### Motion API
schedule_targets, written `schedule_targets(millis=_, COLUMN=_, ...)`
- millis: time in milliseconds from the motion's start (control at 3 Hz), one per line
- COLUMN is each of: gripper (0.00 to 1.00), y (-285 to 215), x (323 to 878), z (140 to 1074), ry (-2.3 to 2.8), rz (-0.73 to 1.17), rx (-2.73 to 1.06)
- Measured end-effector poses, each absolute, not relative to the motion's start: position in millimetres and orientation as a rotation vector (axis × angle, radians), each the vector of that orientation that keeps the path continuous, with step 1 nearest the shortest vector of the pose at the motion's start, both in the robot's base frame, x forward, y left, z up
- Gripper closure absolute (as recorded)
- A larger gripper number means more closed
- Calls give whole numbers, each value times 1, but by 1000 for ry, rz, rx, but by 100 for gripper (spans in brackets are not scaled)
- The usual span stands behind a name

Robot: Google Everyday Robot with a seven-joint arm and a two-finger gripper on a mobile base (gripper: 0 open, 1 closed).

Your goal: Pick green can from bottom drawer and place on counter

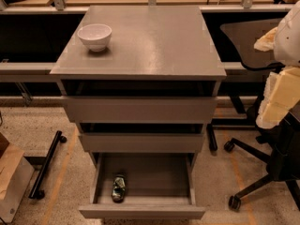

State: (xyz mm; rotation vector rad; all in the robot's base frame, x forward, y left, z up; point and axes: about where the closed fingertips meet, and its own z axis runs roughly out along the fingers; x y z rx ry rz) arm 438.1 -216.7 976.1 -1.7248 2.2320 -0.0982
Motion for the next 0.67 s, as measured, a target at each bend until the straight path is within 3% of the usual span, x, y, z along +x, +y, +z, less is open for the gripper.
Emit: schedule_targets(millis=667, gripper=0, y=-216, x=441, z=973, ry=2252, rz=-110, rx=-1684)
